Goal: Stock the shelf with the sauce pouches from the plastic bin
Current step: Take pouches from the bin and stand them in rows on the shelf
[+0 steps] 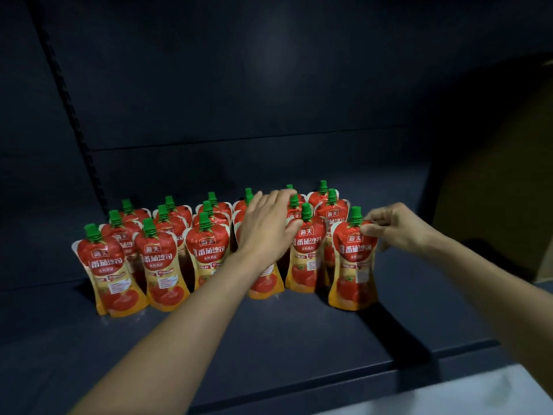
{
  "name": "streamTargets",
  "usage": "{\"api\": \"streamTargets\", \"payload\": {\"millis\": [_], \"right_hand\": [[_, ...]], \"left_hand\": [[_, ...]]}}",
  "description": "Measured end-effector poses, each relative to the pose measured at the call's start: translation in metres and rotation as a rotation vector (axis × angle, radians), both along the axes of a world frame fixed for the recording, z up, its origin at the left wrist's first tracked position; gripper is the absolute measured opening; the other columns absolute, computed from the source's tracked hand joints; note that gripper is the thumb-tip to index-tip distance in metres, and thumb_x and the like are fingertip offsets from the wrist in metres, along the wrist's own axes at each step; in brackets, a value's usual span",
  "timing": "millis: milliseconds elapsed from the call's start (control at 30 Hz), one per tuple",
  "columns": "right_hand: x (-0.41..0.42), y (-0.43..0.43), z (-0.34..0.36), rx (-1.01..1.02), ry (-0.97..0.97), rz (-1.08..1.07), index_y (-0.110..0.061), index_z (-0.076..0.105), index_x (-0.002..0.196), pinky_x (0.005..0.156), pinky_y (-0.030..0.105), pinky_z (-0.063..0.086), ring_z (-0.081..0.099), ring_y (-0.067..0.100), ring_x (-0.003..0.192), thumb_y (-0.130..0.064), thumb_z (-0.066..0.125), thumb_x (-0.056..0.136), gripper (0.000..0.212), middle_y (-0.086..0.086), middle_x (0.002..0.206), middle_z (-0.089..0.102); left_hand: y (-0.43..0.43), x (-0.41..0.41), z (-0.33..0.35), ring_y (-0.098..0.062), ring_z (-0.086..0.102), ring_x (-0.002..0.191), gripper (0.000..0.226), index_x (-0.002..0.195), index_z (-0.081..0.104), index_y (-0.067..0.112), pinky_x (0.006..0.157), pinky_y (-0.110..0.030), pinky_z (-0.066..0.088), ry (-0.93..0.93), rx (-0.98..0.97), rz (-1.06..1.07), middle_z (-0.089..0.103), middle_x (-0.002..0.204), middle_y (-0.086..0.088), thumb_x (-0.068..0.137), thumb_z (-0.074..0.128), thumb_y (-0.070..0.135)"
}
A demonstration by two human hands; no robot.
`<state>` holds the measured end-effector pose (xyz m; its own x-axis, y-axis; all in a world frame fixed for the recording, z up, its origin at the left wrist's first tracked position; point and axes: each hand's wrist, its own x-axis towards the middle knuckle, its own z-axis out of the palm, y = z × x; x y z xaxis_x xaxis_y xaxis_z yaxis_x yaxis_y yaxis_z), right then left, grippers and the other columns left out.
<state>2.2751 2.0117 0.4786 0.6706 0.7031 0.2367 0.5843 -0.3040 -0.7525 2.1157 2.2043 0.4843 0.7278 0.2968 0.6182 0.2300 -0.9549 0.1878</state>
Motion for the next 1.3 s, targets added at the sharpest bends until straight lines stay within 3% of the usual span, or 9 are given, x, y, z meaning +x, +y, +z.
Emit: {"api": "streamTargets", "payload": {"millis": [67,167,333,467,667,800,933,1133,1300], "right_hand": [[0.011,0.0,-0.002,0.009,0.003,-0.037,-0.007,0.068,0.09,0.061,0.033,0.058,0.069,0.021,0.082,-0.013,0.061,0.092,0.01,0.006,0.089,0.072],[0.021,0.005,-0.007,0.051,-0.005,-0.061,-0.008,0.068,0.087,0.07,0.045,0.06,0.07,0.031,0.086,-0.011,0.06,0.092,0.01,0.012,0.089,0.072],[0.029,0.022,-0.012,0.073,-0.019,-0.088,-0.015,0.064,0.078,0.064,0.037,0.058,0.066,0.024,0.076,-0.009,0.059,0.093,0.017,0.01,0.084,0.069],[0.031,0.03,-0.011,0.088,-0.018,-0.083,-0.021,0.061,0.074,0.057,0.024,0.051,0.062,0.014,0.074,-0.009,0.058,0.093,0.023,0.002,0.081,0.066],[0.03,0.036,-0.011,0.092,-0.019,-0.079,-0.023,0.061,0.075,0.066,0.027,0.054,0.064,0.016,0.085,-0.011,0.058,0.094,0.022,-0.001,0.086,0.067],[0.029,0.037,-0.012,0.086,0.012,-0.103,-0.022,0.062,0.079,0.075,0.037,0.058,0.065,0.02,0.092,-0.012,0.058,0.094,0.018,0.004,0.094,0.067],[0.029,0.038,-0.014,0.048,0.033,-0.137,-0.016,0.062,0.098,0.088,0.046,0.056,0.063,0.025,0.105,-0.013,0.06,0.092,0.007,0.009,0.11,0.066],[0.014,0.03,-0.026,0.054,0.042,-0.25,-0.02,0.032,0.146,0.104,0.041,0.045,0.046,0.026,0.131,-0.02,0.065,0.089,0.066,0.008,0.147,0.042],[-0.026,0.001,-0.051,0.024,-0.023,-0.418,-0.02,0.025,0.15,0.116,0.043,0.026,0.023,0.026,0.144,-0.032,0.06,0.092,0.069,0.007,0.157,0.023]], "left_hand": [[0.001,0.013,0.008,-0.019,0.047,0.133,0.063,0.146,0.036,0.02,0.122,-0.038,0.005,0.155,0.153,0.063,0.056,0.139,-0.001,0.093,0.058,0.046],[-0.001,0.028,0.013,-0.021,0.058,0.119,0.058,0.138,0.046,0.018,0.122,-0.042,0.007,0.339,0.253,0.141,0.069,0.116,-0.004,0.091,0.059,0.049],[0.001,0.035,0.015,-0.022,0.062,0.105,0.03,0.11,0.066,0.021,0.112,-0.042,0.025,0.369,0.273,0.183,0.071,0.102,-0.002,0.092,0.061,0.044],[0.004,0.037,0.017,-0.022,0.06,0.102,0.026,0.104,0.065,0.025,0.102,-0.039,0.03,0.376,0.241,0.18,0.069,0.099,0.001,0.09,0.062,0.046],[0.007,0.04,0.016,-0.023,0.058,0.105,0.025,0.101,0.064,0.026,0.101,-0.039,0.031,0.386,0.218,0.192,0.069,0.101,0.001,0.089,0.063,0.047],[0.007,0.039,0.016,-0.023,0.056,0.11,0.026,0.106,0.064,0.026,0.104,-0.04,0.031,0.396,0.212,0.192,0.067,0.105,-0.001,0.09,0.062,0.047],[0.007,0.037,0.015,-0.023,0.056,0.114,0.03,0.112,0.063,0.025,0.108,-0.042,0.029,0.405,0.22,0.193,0.067,0.11,-0.001,0.091,0.06,0.047],[0.005,0.029,0.005,-0.026,0.041,0.137,0.07,0.146,0.035,0.021,0.12,-0.045,0.016,0.381,0.177,0.169,0.052,0.142,-0.005,0.089,0.059,0.054],[-0.009,-0.002,-0.015,-0.019,0.015,0.149,0.084,0.154,0.015,0.021,0.123,-0.043,0.004,0.216,0.193,0.035,0.023,0.161,0.0,0.09,0.055,0.056]]}}
